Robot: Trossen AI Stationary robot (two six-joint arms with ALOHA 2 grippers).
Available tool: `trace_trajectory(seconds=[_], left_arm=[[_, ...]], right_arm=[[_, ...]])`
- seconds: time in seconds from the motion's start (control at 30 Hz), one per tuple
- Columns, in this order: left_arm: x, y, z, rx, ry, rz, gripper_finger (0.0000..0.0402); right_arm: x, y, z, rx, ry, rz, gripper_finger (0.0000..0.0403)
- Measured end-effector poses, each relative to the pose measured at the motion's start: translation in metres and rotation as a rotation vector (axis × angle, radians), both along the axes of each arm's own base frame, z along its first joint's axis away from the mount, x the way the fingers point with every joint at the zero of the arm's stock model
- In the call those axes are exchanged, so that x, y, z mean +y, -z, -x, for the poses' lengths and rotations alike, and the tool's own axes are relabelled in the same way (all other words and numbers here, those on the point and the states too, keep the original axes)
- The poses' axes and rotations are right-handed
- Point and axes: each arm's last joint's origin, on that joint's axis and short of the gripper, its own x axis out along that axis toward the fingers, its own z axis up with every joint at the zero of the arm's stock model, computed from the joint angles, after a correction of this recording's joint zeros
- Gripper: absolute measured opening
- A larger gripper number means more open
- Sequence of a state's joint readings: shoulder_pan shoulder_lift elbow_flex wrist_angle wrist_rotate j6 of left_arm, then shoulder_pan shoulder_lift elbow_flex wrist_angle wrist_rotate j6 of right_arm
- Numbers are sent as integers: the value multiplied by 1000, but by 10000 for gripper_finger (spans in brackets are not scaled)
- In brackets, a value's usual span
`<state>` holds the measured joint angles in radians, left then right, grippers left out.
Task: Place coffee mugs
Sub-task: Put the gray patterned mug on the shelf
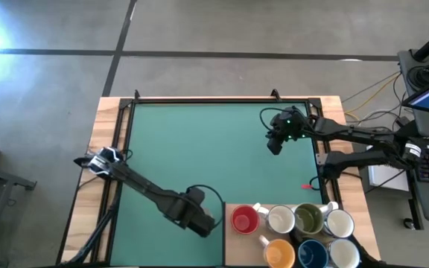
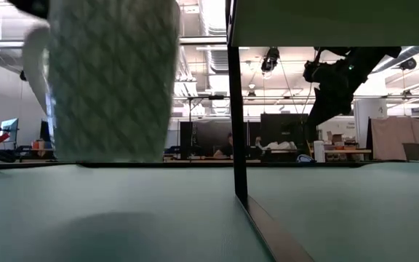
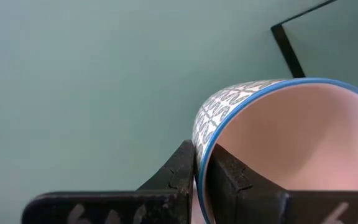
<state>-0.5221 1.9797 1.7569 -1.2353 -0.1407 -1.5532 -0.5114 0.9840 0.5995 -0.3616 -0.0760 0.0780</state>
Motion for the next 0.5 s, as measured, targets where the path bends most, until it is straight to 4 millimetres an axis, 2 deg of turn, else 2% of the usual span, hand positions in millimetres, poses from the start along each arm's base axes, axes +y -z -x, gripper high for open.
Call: trace_trajectory(seconds=[0.2,0.5], left_arm=[[7,21,0,39,0,7,11],[12,30,0,44,7,-18,11]], right_arm=[[0,0,0,0,0,0,73],[0,0,0,0,-1,0,73]])
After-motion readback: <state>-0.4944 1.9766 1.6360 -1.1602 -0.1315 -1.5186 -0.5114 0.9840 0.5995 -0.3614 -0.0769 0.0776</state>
